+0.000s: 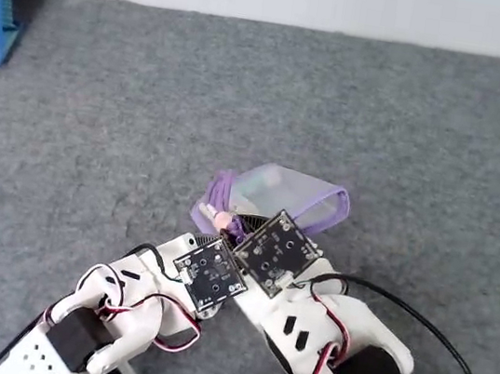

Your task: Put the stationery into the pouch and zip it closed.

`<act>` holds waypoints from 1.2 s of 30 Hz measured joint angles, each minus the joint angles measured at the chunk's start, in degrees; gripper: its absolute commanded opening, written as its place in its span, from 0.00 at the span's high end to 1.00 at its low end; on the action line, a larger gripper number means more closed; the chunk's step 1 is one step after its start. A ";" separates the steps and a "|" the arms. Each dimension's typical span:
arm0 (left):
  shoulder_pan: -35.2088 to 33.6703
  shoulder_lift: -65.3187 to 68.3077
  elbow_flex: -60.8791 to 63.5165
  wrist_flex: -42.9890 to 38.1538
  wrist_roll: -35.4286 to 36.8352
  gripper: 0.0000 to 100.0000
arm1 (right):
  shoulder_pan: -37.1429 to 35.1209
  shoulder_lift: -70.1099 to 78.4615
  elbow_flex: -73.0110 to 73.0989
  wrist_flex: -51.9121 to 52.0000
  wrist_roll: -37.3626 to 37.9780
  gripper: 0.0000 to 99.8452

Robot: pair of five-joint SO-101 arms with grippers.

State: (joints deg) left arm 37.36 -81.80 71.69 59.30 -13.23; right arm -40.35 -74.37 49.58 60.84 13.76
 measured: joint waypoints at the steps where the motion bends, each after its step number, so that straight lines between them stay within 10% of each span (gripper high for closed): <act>1: 0.00 0.00 0.00 0.00 0.00 0.99 | 0.97 0.00 0.00 -0.26 0.00 0.99; 36: -0.26 -11.78 0.00 5.89 0.00 0.99 | 34.11 -9.49 2.73 -7.12 6.15 0.99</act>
State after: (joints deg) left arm 37.10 -93.58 71.69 65.19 -13.23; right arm -6.24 -83.87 52.31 53.71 19.91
